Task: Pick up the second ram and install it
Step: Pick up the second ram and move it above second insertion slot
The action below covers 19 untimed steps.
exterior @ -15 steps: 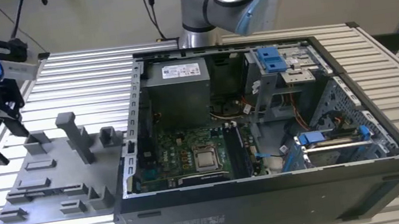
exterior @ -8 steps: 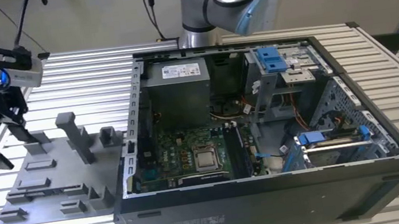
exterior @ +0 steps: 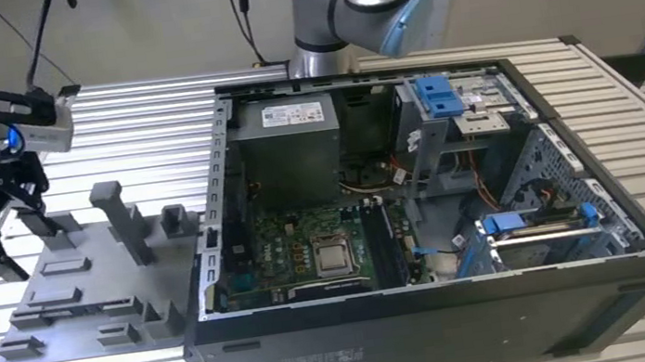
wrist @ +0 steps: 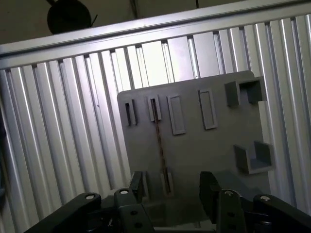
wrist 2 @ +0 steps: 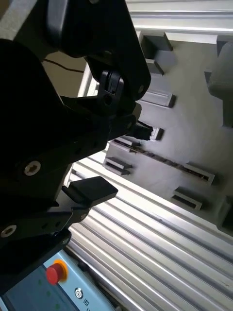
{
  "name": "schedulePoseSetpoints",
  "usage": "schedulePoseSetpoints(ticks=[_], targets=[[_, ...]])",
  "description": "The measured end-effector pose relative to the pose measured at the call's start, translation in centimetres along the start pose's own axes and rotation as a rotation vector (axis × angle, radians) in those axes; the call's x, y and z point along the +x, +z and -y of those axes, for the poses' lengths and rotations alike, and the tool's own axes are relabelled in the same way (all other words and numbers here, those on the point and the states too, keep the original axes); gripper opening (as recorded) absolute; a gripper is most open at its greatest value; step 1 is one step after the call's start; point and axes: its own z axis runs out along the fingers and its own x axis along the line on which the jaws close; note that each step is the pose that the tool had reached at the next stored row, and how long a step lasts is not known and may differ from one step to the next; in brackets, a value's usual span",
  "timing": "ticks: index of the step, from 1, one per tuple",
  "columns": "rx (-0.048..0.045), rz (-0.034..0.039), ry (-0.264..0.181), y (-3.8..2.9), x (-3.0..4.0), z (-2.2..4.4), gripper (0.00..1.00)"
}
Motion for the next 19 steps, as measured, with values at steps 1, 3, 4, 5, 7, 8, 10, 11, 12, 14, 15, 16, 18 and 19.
schedulePoseSetpoints(ticks=[1,3,4,5,7,8,10,11,12,14,15,16,18,19], targets=[[0.0024,0.0006,-0.003,0.17,0.02,-0.10,0.59],[0.0081,0.0015,-0.012,0.45,0.07,-0.29,0.59],[0.0112,0.0021,-0.017,0.59,0.09,-0.39,0.59],[0.0136,0.0029,-0.020,0.75,0.11,-0.49,0.59],[0.0154,0.0039,-0.030,1.12,0.15,-0.65,0.59],[0.0154,0.0037,-0.038,1.29,0.17,-0.69,0.59],[0.0156,0.0038,-0.053,1.65,0.19,-0.75,0.59],[0.0157,0.0038,-0.059,1.78,0.20,-0.77,0.59],[0.0157,0.0037,-0.065,1.90,0.20,-0.79,0.59],[0.0154,0.0036,-0.071,2.03,0.21,-0.79,0.59],[0.0154,0.0035,-0.071,2.04,0.21,-0.80,0.59],[0.0153,0.0034,-0.072,2.04,0.21,-0.80,0.59],[0.0155,0.0037,-0.072,2.07,0.21,-0.80,0.59],[0.0155,0.0037,-0.072,2.08,0.21,-0.80,0.59]])
